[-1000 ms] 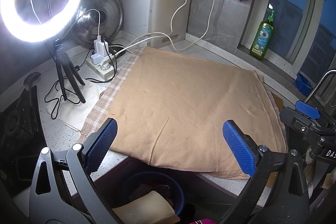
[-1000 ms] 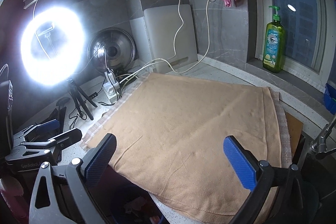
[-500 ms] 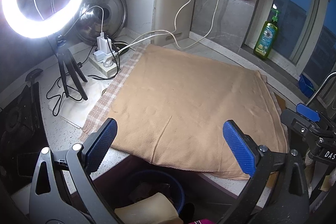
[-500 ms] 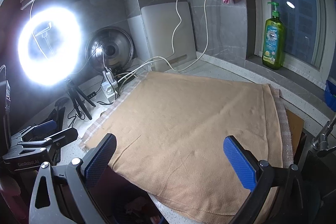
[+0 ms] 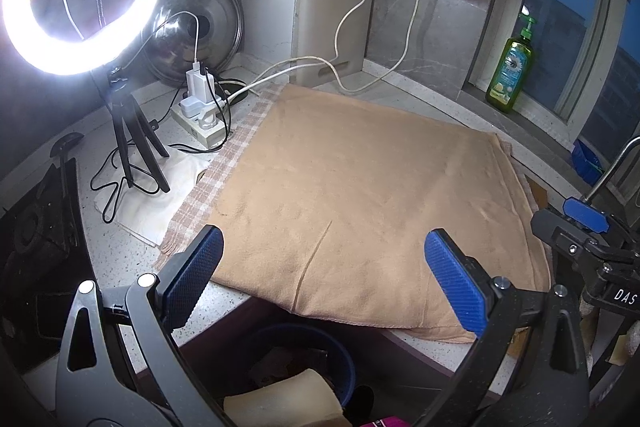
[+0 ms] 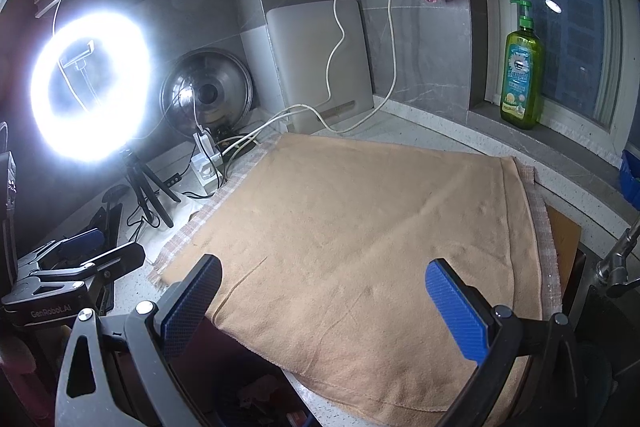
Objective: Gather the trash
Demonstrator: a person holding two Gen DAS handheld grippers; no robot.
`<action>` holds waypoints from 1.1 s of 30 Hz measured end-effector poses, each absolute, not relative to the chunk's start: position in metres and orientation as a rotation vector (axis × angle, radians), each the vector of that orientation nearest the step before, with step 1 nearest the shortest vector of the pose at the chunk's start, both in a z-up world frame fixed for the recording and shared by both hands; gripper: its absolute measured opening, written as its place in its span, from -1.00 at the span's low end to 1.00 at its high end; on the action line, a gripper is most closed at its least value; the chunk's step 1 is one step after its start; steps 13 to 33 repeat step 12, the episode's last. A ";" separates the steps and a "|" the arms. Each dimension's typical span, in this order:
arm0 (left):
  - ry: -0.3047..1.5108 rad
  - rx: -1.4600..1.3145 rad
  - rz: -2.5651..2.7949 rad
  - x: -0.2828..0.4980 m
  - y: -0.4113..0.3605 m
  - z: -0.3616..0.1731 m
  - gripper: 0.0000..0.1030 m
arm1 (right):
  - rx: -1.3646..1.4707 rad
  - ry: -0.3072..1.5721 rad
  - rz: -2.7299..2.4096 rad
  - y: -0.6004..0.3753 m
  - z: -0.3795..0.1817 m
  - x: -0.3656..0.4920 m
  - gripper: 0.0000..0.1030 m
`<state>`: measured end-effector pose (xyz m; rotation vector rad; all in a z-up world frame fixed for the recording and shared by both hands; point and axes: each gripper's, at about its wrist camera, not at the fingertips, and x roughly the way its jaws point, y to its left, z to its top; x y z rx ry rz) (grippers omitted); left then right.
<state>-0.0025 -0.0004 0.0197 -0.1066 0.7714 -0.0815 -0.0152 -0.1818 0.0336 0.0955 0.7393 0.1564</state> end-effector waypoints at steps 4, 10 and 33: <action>0.769 -0.102 -0.081 -0.002 -0.001 0.019 0.99 | 0.094 0.741 0.156 -0.181 0.033 -0.015 1.00; 0.745 -0.082 -0.075 -0.004 -0.002 0.019 0.99 | 0.096 0.747 0.159 -0.181 0.030 -0.013 1.00; 0.745 -0.080 -0.073 -0.003 -0.002 0.019 0.99 | 0.097 0.750 0.157 -0.182 0.029 -0.013 1.00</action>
